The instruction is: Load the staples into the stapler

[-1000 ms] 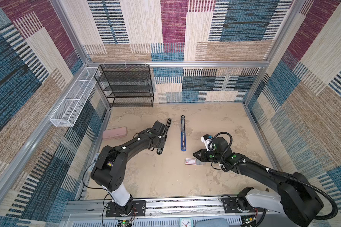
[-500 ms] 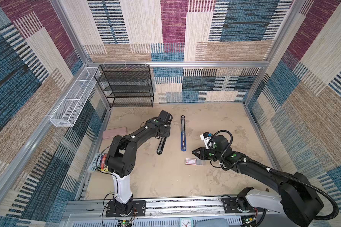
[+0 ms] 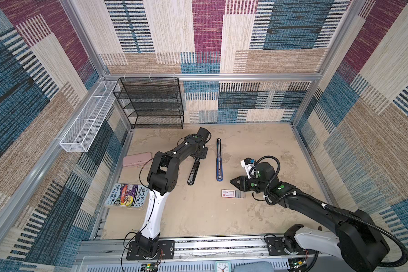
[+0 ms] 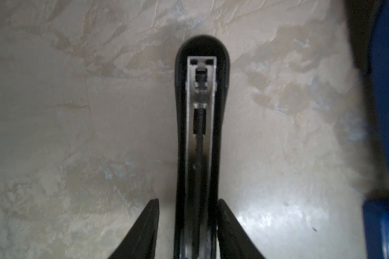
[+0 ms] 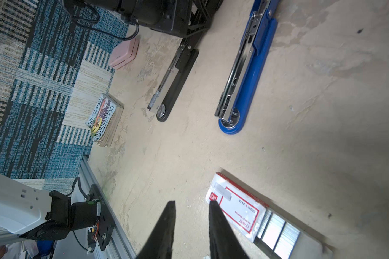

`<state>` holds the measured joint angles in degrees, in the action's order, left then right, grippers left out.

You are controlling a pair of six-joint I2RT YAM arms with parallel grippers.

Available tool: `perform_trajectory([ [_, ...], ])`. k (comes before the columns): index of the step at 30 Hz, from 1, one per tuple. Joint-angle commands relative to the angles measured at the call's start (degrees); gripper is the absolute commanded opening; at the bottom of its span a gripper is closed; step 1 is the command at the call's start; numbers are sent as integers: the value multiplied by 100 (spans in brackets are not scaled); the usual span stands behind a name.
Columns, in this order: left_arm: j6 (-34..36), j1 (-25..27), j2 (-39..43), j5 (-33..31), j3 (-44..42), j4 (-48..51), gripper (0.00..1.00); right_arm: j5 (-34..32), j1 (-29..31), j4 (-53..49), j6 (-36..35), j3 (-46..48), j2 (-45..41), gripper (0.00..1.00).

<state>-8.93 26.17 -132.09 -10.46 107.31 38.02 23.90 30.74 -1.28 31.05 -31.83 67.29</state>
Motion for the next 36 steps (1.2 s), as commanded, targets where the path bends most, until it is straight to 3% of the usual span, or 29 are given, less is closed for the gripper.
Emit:
perform_trajectory([
  [1, 265, -7, -116, 87, 144, 140, 37, -87, 1, 65, 75, -11, 62, 30],
  [6, 286, -10, 36, 334, -69, 89, 16, -139, 2, 373, 121, -121, 318, 30],
  [10, 304, -7, 491, 431, -649, -217, 9, -241, -8, 580, 55, -539, 826, 31],
  [14, 286, 2, 1144, 580, -1472, -694, 8, -97, -174, 929, 81, -1142, 1516, 33],
  [18, 230, 54, 1776, 656, -2274, -1123, 7, 220, -292, 1255, 138, -1839, 2309, 41],
  [25, 105, 125, 2621, 788, -3364, -1745, 7, 956, -400, 1793, 577, -2897, 3637, 41],
  [36, 25, 257, 3055, 984, -3786, -2047, 7, 2060, -394, 2683, 1625, -4151, 5357, 50],
])
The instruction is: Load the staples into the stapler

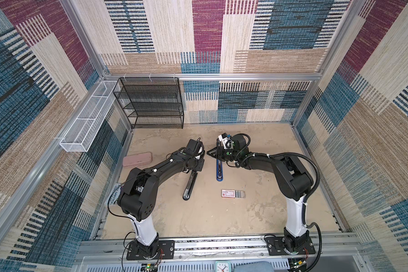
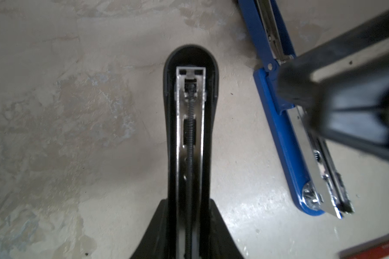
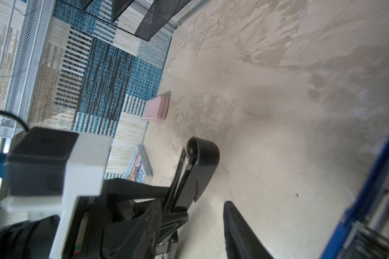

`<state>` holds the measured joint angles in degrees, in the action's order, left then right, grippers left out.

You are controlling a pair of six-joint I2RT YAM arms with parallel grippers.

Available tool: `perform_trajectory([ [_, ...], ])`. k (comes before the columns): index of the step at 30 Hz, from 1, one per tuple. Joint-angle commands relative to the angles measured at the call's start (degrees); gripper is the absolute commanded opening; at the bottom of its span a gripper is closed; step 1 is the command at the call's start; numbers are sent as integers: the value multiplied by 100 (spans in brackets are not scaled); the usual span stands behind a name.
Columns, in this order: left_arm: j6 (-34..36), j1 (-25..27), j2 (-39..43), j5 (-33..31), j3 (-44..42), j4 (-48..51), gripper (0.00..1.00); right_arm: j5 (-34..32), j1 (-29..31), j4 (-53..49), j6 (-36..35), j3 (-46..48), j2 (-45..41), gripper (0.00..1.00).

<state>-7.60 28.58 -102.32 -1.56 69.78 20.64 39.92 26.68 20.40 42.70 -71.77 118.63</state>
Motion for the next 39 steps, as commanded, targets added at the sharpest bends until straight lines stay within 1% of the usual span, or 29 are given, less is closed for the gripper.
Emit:
perform_trajectory([
  [1, -117, 24, 94, 111, -52, -330, 7, 522, 13, 613, 535, -191, 304, 50],
  [3, -128, 49, 123, 140, -101, -378, 7, 646, 21, 818, 713, -262, 450, 50],
  [10, -120, 113, 138, 174, -92, -403, 7, 810, 57, 1024, 1028, -553, 842, 50],
  [13, -111, 130, 151, 167, -82, -412, 7, 825, 82, 1009, 1056, -676, 959, 48],
  [16, -110, 148, 147, 161, -80, -407, 8, 838, 84, 1031, 1091, -750, 1034, 42],
  [18, -119, 156, 160, 150, -95, -411, 12, 830, 83, 1042, 1092, -795, 1087, 36],
  [21, -128, 157, 194, 49, -118, -407, 22, 834, 84, 1068, 1092, -848, 1133, 28],
  [23, -169, 157, 251, -37, -161, -409, 31, 822, 83, 1073, 1076, -867, 1144, 27],
  [26, -277, 157, 445, -147, -282, -390, 38, 785, 73, 996, 994, -951, 1178, 26],
  [30, -543, 157, 1021, -286, -705, -365, 40, 795, 39, 946, 935, -1071, 1242, 26],
  [34, -1069, 182, 2138, -301, -1748, -627, 41, 833, 4, 864, 882, -1214, 1320, 26],
  [39, -1767, 417, 3557, -384, -3143, -910, 44, 887, -1, 657, 743, -1438, 1413, 26],
])
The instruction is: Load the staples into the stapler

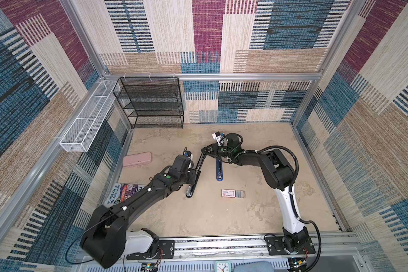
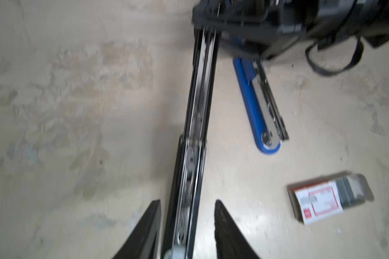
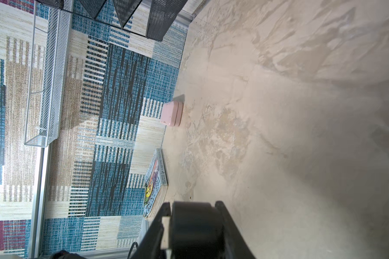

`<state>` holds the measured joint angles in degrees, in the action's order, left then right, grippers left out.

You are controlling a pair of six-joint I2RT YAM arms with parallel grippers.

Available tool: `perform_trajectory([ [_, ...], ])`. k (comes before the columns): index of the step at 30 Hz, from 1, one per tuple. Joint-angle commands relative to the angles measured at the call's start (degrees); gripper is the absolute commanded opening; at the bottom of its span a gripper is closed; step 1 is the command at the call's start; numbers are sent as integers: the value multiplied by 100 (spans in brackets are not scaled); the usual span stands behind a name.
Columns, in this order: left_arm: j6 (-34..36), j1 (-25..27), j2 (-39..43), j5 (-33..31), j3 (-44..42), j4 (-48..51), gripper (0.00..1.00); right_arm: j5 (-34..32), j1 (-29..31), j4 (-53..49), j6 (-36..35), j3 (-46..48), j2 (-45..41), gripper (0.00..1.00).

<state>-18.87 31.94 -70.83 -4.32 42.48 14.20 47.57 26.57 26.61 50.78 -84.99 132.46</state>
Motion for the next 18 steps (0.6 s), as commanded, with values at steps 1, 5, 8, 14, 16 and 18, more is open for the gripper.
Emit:
perform_trajectory([
  [1, -745, 140, 641, -142, -666, -319, 44, 126, 15, -16, -109, -157, 50, 26],
  [5, -1013, 218, 1352, -202, -1426, -498, 47, 143, 15, -86, -139, -194, 72, 26],
  [8, -1142, 263, 1514, -129, -1702, -638, 47, 105, 15, -130, -170, -180, 65, 26],
  [14, -1053, 304, 1167, -107, -1916, -1033, 47, 73, 15, -156, -157, -179, 104, 26],
  [16, -1036, 304, 992, -134, -1932, -1159, 47, 44, 15, -174, -164, -183, 107, 26],
  [18, -997, 304, 925, -148, -1967, -1311, 47, 42, 15, -200, -165, -196, 122, 26],
])
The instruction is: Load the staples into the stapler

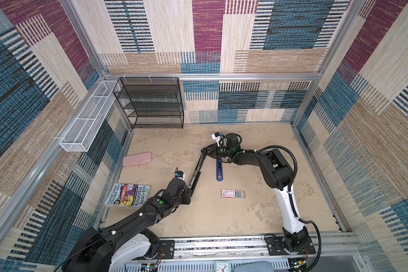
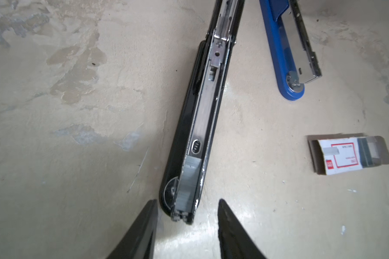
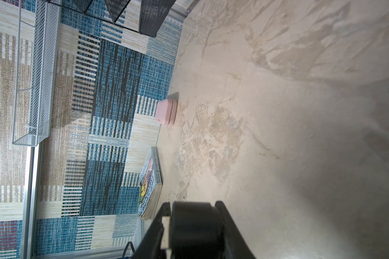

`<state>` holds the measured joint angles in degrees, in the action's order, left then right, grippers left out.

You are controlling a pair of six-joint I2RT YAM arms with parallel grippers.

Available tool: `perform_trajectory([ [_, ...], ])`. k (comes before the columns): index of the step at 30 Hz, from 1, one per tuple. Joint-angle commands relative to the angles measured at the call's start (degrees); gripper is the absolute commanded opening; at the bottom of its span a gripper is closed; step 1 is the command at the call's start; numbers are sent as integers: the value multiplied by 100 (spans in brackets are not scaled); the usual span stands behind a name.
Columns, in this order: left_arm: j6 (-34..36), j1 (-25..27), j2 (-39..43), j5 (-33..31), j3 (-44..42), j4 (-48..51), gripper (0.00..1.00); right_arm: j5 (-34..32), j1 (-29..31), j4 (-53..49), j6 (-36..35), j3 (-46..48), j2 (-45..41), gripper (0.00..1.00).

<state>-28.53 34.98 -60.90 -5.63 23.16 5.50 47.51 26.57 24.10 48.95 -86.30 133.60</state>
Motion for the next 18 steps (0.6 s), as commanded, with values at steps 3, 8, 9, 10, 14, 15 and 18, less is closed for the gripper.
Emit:
perform_trajectory([
  [3, 24, 0, -142, -69, -133, -712, 46, 40, 15, 16, 18, -110, 42, 26],
  [8, 138, -8, -481, 168, -192, -1038, 45, 15, 24, -43, 1, -159, 52, 26],
  [9, 146, -5, -549, 183, -172, -1074, 44, 6, 22, -62, -18, -174, 52, 26],
  [10, 155, -8, -599, 186, -159, -1090, 42, 12, 24, -72, -22, -174, 61, 26],
  [14, 194, -9, -632, 210, -180, -1174, 35, -20, 24, -98, -23, -177, 103, 26],
  [15, 207, -6, -629, 211, -180, -1160, 33, -28, 24, -98, -11, -176, 112, 26],
  [18, 226, -1, -591, 229, -205, -1152, 30, -47, 17, -98, -16, -191, 129, 26],
])
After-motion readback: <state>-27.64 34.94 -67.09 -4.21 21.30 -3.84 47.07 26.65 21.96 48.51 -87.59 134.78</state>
